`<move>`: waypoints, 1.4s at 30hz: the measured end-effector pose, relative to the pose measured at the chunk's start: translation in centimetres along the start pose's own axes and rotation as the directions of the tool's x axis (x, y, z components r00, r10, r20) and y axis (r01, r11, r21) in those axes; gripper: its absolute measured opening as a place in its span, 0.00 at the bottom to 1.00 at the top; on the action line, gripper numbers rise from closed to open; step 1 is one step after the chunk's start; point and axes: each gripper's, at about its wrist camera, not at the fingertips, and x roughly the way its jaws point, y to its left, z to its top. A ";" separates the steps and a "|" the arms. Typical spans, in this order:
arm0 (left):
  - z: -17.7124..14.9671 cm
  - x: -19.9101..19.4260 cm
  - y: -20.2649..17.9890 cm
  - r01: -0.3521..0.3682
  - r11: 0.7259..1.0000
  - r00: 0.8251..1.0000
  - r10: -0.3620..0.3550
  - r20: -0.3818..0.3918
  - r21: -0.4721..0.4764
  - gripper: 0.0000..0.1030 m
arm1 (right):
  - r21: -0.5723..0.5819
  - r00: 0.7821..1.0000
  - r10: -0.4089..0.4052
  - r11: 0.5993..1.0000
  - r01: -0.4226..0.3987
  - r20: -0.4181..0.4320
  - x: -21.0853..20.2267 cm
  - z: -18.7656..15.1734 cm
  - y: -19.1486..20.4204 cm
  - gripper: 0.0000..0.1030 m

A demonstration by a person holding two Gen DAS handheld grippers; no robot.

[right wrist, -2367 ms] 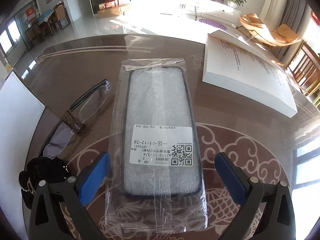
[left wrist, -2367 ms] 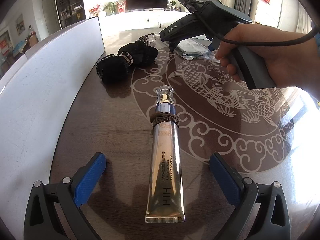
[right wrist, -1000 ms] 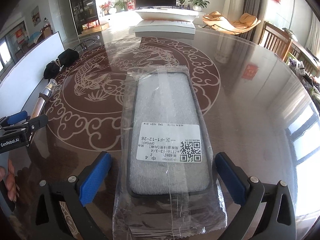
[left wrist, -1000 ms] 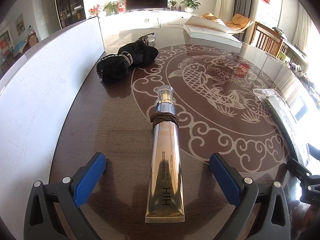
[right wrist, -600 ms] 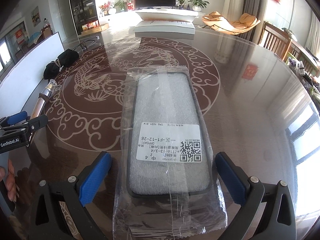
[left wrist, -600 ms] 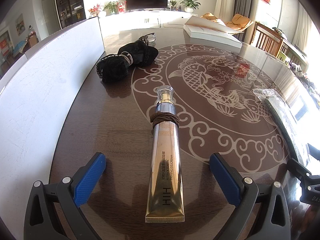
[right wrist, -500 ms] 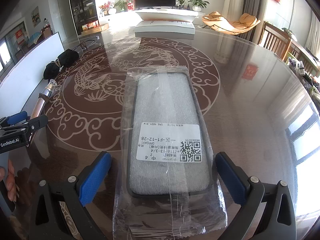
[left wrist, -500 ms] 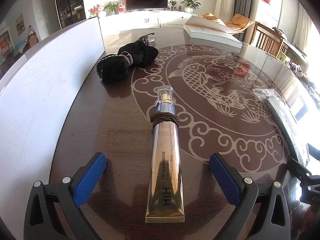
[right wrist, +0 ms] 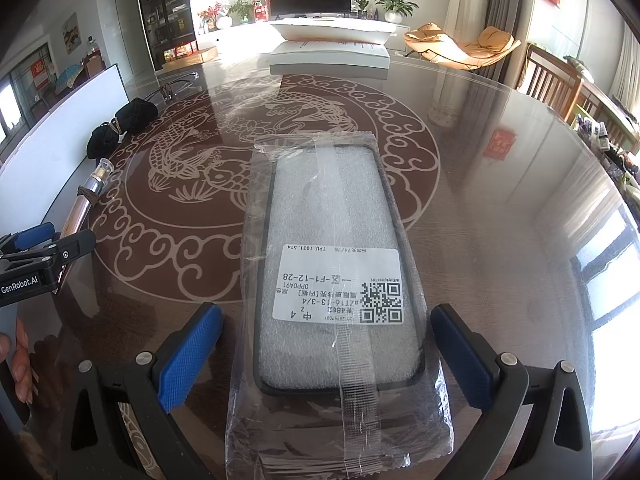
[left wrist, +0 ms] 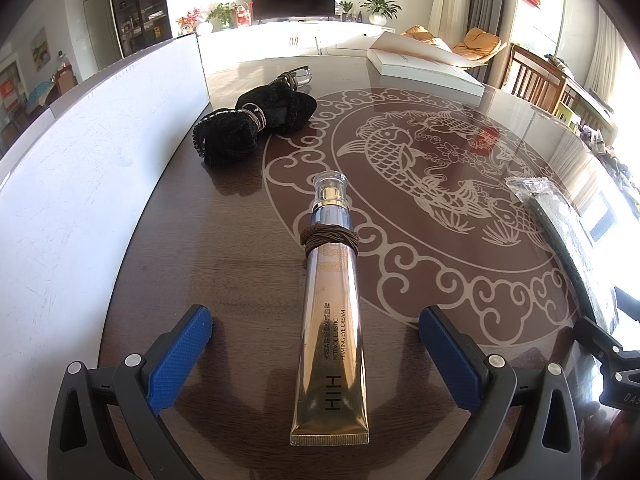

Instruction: Organize objects

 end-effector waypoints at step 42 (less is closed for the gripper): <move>0.1 0.0 0.2 -0.003 1.000 1.000 0.003 0.001 0.001 1.00 | 0.001 1.000 -0.001 1.000 0.001 0.001 0.1 0.0 0.0 1.00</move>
